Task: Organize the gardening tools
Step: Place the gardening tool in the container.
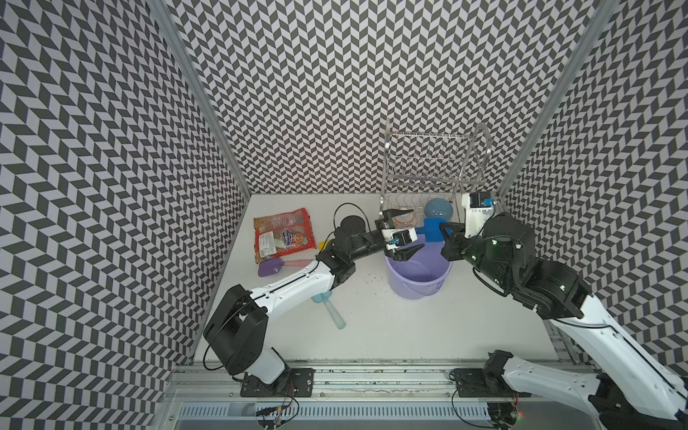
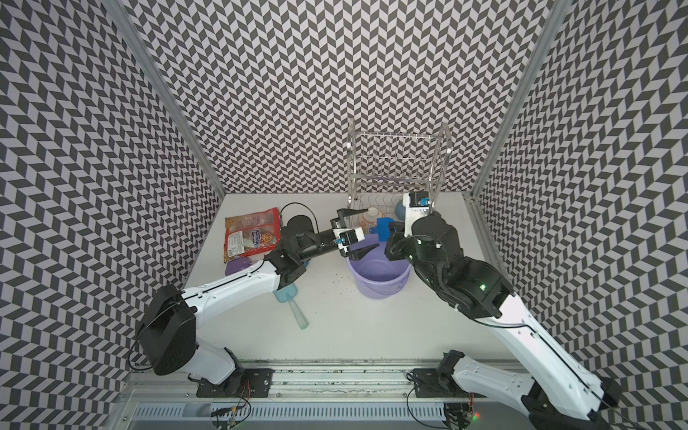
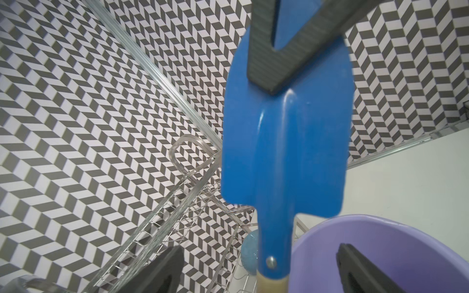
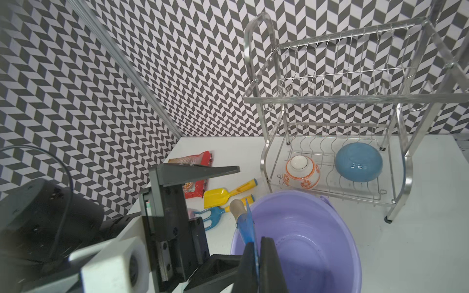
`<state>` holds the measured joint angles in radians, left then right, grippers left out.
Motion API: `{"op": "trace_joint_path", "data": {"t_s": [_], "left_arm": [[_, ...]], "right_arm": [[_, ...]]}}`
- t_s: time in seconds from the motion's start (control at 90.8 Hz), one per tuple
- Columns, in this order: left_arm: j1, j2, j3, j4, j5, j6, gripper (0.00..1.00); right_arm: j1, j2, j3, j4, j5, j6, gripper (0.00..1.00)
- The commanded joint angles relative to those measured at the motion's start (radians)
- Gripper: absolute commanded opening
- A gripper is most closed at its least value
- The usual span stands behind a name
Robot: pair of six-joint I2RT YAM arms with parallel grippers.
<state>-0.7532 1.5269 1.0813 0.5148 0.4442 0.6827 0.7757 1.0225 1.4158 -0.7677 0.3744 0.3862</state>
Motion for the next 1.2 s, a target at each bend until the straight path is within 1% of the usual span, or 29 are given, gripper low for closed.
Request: {"op": "trace_joint_path", "data": {"t_s": [0.0,0.198,0.386,0.518,0.639,0.705,0.782,0.903,0.958,1.036,1.19], "left_arm": [[-0.001,-0.04,-0.027,0.052,-0.023,-0.033,1.0],[0.012,-0.116,-0.107,0.06,-0.13,-0.082,1.0],[0.041,-0.228,-0.221,0.118,-0.298,-0.238,1.0],[0.059,-0.272,-0.224,0.075,-0.425,-0.328,1.0],[0.072,-0.268,-0.203,0.023,-0.543,-0.425,1.0],[0.09,-0.26,-0.192,0.011,-0.606,-0.5,1.0],[0.12,-0.252,-0.166,-0.039,-0.659,-0.623,1.0],[0.171,-0.257,-0.157,-0.122,-0.725,-0.863,1.0],[0.182,-0.262,-0.163,-0.161,-0.781,-0.97,1.0],[0.19,-0.266,-0.166,-0.259,-0.853,-1.115,1.0],[0.19,-0.284,-0.164,-0.419,-0.908,-1.237,1.0]], "right_arm": [[0.002,0.005,0.073,-0.045,0.082,0.011,0.0],[0.001,0.04,0.162,-0.181,0.162,0.016,0.0],[0.002,0.103,0.219,-0.278,0.177,0.005,0.0],[0.003,0.117,0.214,-0.278,0.164,-0.011,0.0],[0.004,0.131,0.202,-0.283,0.156,-0.022,0.0],[0.003,0.138,0.186,-0.294,0.164,-0.023,0.0],[0.003,0.151,0.153,-0.295,0.163,-0.025,0.0],[0.002,0.184,0.088,-0.267,0.151,-0.037,0.0],[0.001,0.208,0.068,-0.248,0.143,-0.041,0.0],[0.002,0.241,0.052,-0.222,0.124,-0.05,0.0],[-0.005,0.296,0.003,-0.175,0.11,-0.054,0.0]]}}
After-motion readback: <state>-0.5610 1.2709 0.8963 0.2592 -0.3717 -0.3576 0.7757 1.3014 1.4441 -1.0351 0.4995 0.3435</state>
